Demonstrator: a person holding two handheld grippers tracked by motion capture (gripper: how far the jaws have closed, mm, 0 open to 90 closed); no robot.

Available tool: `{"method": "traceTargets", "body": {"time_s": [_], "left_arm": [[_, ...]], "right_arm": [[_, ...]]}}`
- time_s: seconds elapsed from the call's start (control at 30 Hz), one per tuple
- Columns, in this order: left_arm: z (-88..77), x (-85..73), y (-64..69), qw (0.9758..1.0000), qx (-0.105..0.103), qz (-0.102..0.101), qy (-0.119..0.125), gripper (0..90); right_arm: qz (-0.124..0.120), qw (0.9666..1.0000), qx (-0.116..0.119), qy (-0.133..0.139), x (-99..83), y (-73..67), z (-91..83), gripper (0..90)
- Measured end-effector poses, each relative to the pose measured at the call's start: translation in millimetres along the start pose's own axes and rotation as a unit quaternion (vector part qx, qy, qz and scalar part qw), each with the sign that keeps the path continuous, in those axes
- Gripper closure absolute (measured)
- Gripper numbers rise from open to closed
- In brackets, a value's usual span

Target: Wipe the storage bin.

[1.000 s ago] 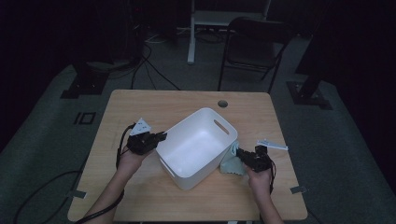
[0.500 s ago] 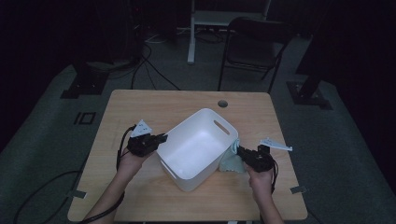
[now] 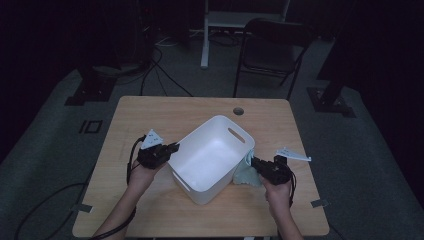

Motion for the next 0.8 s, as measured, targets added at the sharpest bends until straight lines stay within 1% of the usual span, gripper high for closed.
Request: {"method": "traceTargets", "body": {"time_s": [0.03, 0.1, 0.17, 0.3, 0.37, 0.43, 0.47, 0.5, 0.57, 0.63, 0.67, 0.73, 0.8], "left_arm": [[0.0, 0.0, 0.0, 1.0, -0.001, 0.004, -0.001, 87.2], [0.2, -0.3, 0.5, 1.0, -0.002, 0.002, 0.001, 87.2], [0.7, -0.2, 2.2, 1.0, 0.0, 0.005, 0.0, 87.2], [2.2, 0.1, 4.7, 0.9999, 0.005, 0.009, 0.001, 87.1], [2.6, 0.0, 5.1, 0.9999, 0.006, 0.008, 0.002, 87.0], [2.8, 0.0, 5.7, 0.9999, 0.01, 0.006, 0.002, 87.0], [2.8, 0.0, 5.7, 0.9999, 0.01, 0.006, 0.002, 87.0], [3.3, -0.2, 6.4, 0.9999, 0.014, -0.001, 0.006, 87.0], [3.8, 0.0, 7.5, 0.9998, 0.021, 0.001, 0.004, 87.1], [4.3, 0.2, 8.1, 0.9998, 0.022, 0.0, 0.004, 87.2], [4.5, 0.3, 8.4, 0.9998, 0.022, 0.001, 0.004, 87.1], [5.2, 0.8, 9.5, 0.9998, 0.018, 0.004, 0.002, 87.2], [5.7, 0.8, 10.6, 0.9999, 0.015, 0.007, 0.001, 87.1]], "right_arm": [[-0.002, 1.0, -0.001, 0.0, -0.1, -0.3, 0.5, 82.6], [0.005, 1.0, 0.001, 0.003, -2.5, 2.2, 2.4, 82.7], [0.001, 1.0, -0.007, -0.003, -5.6, 4.1, 5.8, 82.7], [0.01, 0.9997, -0.016, -0.017, -13.1, 10.6, 14.5, 82.7], [0.01, 0.9994, -0.021, -0.027, -16.5, 12.9, 18.2, 82.7], [0.016, 0.9991, -0.022, -0.034, -19.7, 15.3, 21.5, 82.7], [0.016, 0.9991, -0.022, -0.034, -19.7, 15.3, 21.5, 82.7], [0.017, 0.9989, -0.023, -0.037, -20.7, 16.0, 22.6, 82.7], [0.017, 0.9987, -0.024, -0.041, -18.9, 14.8, 21.7, 82.7], [0.017, 0.9993, -0.014, -0.03, -15.1, 10.8, 17.2, 82.7], [0.013, 0.9996, -0.008, -0.024, -12.5, 7.5, 14.0, 82.7], [0.002, 0.9999, -0.004, -0.014, -7.8, 0.7, 9.0, 82.7], [-0.007, 0.9999, -0.01, -0.012, -5.9, -2.3, 7.8, 82.7]]}}
Point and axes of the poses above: each handheld gripper's, and its own axes: z roughly forward along the jaws, x roughly out of its top, y roughly to its right, the point moved 1 cm from there along z, roughly forward along the jaws, and after that the axes turned 9 degrees about -x, right-handed, at the moved point
